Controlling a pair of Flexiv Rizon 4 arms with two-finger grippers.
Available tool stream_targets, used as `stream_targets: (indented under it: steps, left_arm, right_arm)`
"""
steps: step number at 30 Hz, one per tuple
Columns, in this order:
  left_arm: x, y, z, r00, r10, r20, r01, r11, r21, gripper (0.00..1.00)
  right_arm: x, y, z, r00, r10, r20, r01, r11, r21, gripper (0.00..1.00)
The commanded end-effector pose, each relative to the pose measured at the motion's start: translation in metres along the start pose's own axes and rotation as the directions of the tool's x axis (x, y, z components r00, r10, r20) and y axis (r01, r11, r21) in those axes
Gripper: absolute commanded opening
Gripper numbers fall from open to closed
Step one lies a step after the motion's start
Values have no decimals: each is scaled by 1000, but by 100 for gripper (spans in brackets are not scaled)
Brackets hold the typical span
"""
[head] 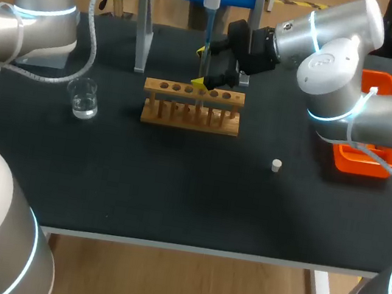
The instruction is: Invert the test tube, pick up the pipette, mount the tip to pipette, aspirate from beaker and dispense into the tube, eject the tip, return the pipette, and cap with the stopper.
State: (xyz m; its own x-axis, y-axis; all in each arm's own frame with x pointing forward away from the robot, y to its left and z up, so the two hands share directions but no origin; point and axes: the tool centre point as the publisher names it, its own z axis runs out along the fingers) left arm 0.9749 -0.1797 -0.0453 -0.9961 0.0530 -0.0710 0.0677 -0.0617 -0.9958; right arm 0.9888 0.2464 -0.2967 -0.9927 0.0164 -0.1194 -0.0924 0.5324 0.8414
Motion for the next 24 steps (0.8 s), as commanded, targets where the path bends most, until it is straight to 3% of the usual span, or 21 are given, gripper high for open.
stream_targets:
  steps: [1, 24]
  left_arm:
    - [-1, 2, 0, 1000, 4, -7, -4, 1000, 2, 0]
    - [1, 15, -1, 1000, 18, -11, -18, 1000, 2, 0]
  right_arm:
    - [1, 1, -2, 1000, 0, 0, 0, 1000, 2, 100]
    - [1, 1, -2, 1000, 0, 0, 0, 1000, 2, 100]
